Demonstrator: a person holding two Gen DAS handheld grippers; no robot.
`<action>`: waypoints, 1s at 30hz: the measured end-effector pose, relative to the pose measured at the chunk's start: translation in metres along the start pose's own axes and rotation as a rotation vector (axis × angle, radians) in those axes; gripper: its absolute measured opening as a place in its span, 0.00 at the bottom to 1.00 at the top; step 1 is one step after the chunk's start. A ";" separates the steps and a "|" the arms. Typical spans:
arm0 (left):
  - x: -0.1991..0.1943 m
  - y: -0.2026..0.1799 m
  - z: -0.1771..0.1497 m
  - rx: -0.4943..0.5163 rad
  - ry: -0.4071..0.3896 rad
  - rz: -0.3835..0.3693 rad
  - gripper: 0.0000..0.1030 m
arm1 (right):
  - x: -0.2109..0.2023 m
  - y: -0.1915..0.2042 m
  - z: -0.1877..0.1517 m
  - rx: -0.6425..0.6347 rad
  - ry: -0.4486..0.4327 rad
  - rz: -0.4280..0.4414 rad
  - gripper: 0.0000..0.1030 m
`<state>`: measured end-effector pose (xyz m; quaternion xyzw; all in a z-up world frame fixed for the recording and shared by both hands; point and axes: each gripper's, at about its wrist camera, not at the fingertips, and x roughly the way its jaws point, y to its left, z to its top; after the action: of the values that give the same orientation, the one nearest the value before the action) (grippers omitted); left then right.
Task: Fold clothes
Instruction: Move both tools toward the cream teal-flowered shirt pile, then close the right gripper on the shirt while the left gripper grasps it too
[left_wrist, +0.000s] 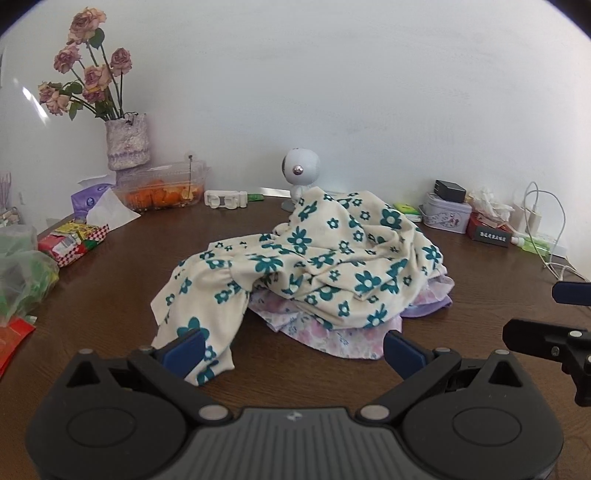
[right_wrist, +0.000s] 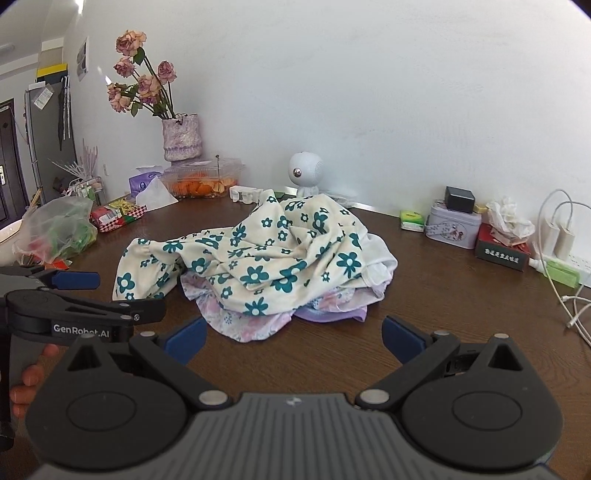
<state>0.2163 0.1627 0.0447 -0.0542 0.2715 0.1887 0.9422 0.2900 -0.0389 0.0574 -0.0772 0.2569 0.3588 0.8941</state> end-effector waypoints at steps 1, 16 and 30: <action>0.007 0.003 0.005 -0.010 0.000 0.018 1.00 | 0.009 -0.001 0.005 0.005 0.005 0.009 1.00; 0.103 0.048 0.049 -0.070 0.128 0.120 1.00 | 0.160 -0.029 0.084 0.025 0.125 -0.084 1.00; 0.128 0.062 0.045 -0.097 0.173 0.003 0.76 | 0.210 -0.028 0.092 0.072 0.196 -0.029 0.70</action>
<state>0.3146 0.2704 0.0151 -0.1155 0.3424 0.1978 0.9112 0.4745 0.0961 0.0270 -0.0833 0.3547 0.3268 0.8720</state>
